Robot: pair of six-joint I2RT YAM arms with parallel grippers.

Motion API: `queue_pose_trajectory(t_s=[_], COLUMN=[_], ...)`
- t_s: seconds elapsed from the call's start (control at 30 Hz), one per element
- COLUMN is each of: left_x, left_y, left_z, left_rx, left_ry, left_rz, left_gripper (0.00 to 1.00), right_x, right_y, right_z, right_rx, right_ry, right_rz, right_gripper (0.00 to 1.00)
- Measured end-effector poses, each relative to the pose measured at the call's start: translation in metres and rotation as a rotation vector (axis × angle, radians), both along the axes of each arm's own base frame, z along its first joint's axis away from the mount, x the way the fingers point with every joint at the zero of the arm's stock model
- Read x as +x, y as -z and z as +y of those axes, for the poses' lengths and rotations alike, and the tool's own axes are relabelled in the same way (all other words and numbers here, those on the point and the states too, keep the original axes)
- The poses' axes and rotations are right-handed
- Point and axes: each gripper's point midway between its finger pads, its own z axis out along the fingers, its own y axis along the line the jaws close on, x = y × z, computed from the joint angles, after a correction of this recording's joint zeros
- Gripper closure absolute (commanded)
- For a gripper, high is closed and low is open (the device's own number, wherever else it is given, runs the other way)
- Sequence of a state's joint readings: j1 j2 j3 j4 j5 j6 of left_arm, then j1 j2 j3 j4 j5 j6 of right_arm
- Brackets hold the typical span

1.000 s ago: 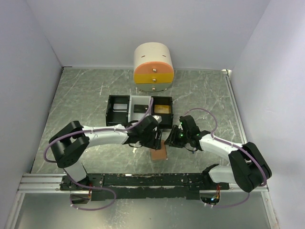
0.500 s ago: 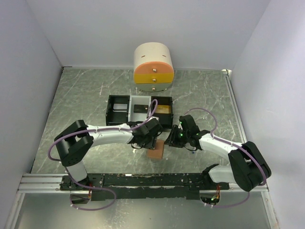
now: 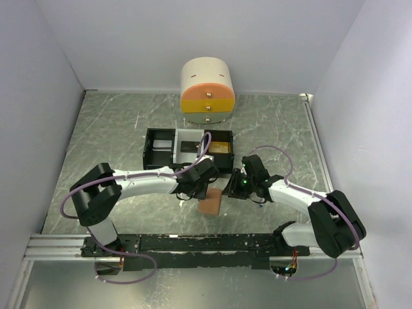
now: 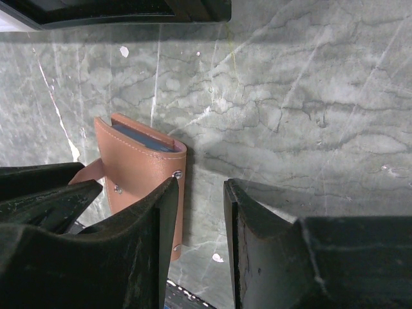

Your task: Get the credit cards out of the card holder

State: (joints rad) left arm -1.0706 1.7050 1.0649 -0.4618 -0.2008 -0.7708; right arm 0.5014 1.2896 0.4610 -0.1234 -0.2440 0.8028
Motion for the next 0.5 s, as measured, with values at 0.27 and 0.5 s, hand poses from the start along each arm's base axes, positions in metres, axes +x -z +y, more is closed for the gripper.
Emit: queue_pose_trajectory(t_s=[0.27,0.5], left_x=[-0.005,-0.009], left_y=[0.005,0.005], left_z=[0.013,0.017], left_rx=[0.018,0.001], left_ry=[-0.008,-0.008], left_rz=[0.003,-0.001], left_gripper=[0.80,0.93], right_x=[0.000,0.000], right_y=[0.000,-0.002], right_z=[0.000,-0.005], right_rx=[-0.004,-0.031], right_ry=[-0.002,-0.007], right_rz=[0.000,-0.007], right_gripper=[0.63,0.61])
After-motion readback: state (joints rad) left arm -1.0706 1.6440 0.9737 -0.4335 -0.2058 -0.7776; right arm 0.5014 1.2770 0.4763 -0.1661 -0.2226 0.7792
